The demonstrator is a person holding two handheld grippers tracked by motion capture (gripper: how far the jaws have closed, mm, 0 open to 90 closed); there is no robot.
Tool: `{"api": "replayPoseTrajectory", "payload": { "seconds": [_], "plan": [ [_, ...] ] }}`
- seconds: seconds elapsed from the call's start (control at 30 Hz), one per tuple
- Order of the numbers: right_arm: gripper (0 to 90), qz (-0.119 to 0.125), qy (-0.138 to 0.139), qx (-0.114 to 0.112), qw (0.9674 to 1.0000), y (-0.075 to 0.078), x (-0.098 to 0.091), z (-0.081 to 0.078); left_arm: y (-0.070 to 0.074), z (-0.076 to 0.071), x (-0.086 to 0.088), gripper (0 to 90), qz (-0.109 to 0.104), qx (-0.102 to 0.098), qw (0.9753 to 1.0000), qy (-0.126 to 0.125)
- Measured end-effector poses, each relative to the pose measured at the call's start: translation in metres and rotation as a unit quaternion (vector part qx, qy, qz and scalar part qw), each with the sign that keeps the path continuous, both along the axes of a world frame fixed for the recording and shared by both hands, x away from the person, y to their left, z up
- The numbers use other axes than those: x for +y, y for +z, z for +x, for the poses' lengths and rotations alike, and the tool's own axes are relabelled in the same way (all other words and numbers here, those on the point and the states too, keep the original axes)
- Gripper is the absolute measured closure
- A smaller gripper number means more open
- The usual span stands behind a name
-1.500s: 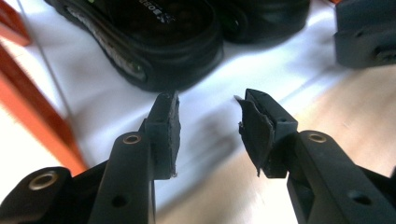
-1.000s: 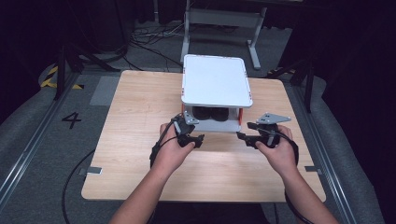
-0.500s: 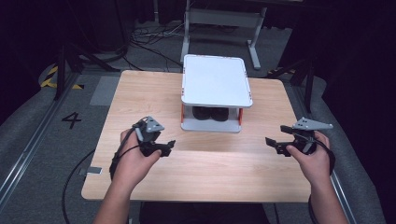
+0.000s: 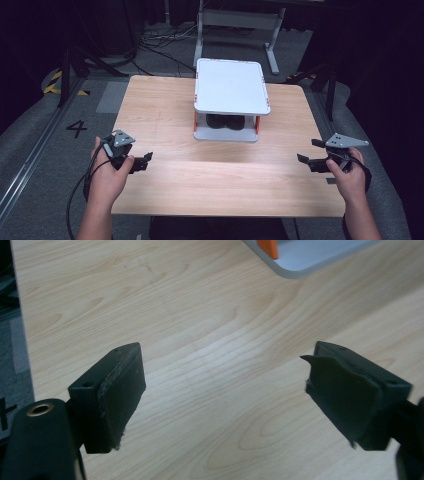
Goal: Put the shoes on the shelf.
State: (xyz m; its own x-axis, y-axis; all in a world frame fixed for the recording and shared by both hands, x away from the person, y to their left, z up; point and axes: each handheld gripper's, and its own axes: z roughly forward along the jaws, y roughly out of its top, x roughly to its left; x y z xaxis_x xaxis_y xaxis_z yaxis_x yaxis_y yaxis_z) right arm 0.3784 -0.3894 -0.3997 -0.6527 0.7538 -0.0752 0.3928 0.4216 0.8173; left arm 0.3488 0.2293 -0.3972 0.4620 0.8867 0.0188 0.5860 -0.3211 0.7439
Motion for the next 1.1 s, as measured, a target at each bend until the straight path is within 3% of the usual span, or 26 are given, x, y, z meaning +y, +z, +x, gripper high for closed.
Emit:
{"api": "replayPoseTrajectory", "payload": {
  "seconds": [0.07,0.17,0.33,0.57,0.63,0.7,0.83,0.97,1.07,1.1],
  "plan": [
    [15.7,-0.006,0.000,0.004,1.0000,-0.011,-0.005,0.004,-0.011,0.004,0.006,16.1,-0.006,-0.006,1.0000,-0.004],
    [15.7,-0.010,-0.026,0.006,0.9996,-0.024,-0.008,0.010,-0.023,0.009,0.010,16.2,-0.007,-0.009,0.9999,-0.008],
    [15.7,-0.011,-0.047,0.014,0.9987,-0.045,-0.017,0.019,-0.041,0.017,0.016,16.2,0.008,0.009,0.9999,0.006],
    [15.8,-0.017,-0.107,0.022,0.9939,-0.070,-0.029,0.027,-0.064,0.025,0.027,16.2,0.025,0.012,0.9993,0.024],
    [15.8,-0.015,-0.114,0.028,0.9930,-0.075,-0.030,0.028,-0.069,0.026,0.028,16.3,0.020,0.018,0.9987,0.044],
    [15.8,-0.003,-0.111,0.032,0.9933,-0.079,-0.030,0.029,-0.072,0.028,0.029,16.3,0.021,0.020,0.9990,0.034],
    [15.8,-0.014,-0.115,0.042,0.9924,-0.084,-0.029,0.030,-0.078,0.030,0.028,16.2,0.024,0.030,0.9990,0.023],
    [15.8,-0.022,-0.102,0.055,0.9931,-0.087,-0.027,0.031,-0.083,0.032,0.029,16.2,0.010,0.018,0.9996,0.017],
    [15.2,-0.020,-0.105,0.059,0.9925,-0.087,-0.027,0.030,-0.084,0.032,0.031,16.3,0.016,0.036,0.9991,0.013],
    [15.1,-0.013,-0.114,0.068,0.9911,-0.088,-0.028,0.031,-0.085,0.032,0.031,16.1,0.011,0.037,0.9991,0.017]
  ]
}}
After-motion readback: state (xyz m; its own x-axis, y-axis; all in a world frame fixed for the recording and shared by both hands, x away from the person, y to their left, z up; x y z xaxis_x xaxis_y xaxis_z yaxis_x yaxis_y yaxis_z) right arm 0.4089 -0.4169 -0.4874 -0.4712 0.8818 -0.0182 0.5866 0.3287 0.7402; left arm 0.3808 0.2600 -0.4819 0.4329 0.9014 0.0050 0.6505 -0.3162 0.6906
